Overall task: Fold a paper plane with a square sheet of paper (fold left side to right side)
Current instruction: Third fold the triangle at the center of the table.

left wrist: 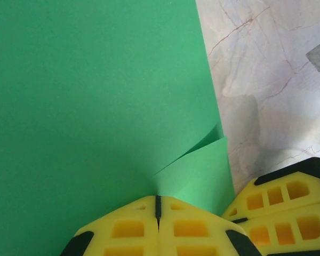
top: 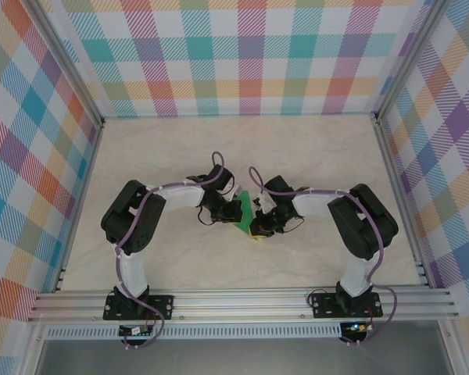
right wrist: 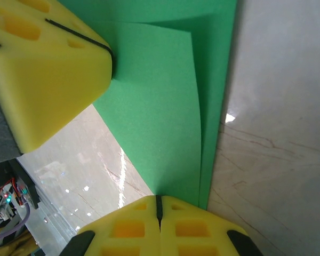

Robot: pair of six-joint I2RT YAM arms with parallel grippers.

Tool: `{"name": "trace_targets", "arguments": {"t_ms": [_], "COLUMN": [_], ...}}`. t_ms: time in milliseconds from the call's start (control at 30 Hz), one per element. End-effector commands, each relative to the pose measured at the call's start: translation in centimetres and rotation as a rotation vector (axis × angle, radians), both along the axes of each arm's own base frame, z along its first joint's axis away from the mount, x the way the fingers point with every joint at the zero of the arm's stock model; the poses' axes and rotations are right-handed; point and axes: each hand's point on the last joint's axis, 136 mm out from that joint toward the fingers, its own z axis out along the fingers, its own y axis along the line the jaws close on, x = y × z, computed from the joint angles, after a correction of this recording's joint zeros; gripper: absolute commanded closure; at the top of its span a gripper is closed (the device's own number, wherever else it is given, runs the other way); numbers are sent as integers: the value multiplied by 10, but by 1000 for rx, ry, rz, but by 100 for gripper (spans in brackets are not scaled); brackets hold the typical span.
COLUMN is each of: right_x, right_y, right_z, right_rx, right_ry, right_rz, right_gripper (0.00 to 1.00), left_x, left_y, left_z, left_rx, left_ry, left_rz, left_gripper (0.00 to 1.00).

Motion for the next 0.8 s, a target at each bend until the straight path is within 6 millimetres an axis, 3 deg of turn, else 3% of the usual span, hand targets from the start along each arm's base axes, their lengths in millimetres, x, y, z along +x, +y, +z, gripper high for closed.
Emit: {"name": "trace_targets", "arguments": {"t_ms": [0, 267, 533, 767], "right_x": [-31, -48, -55, -33], "right_y": [-37, -51, -62, -63], "right_z": [-24, -25, -18, 29], "right_rx": [-185, -218, -243, -229], "right_ry": [98, 110, 90, -86], "right_rz": [-2, 0, -10, -17], "right_gripper": [100, 100, 100, 98], "left_x": [-1, -1, 0, 7], "left_y": [19, 25, 22, 6], "left_z": [-25, -35, -28, 8], "left_rx": [132, 170, 150, 49], "left_ry": [13, 21, 12, -26], "left_rz": [23, 26, 23, 27], "left_gripper": [100, 100, 100, 99]}}
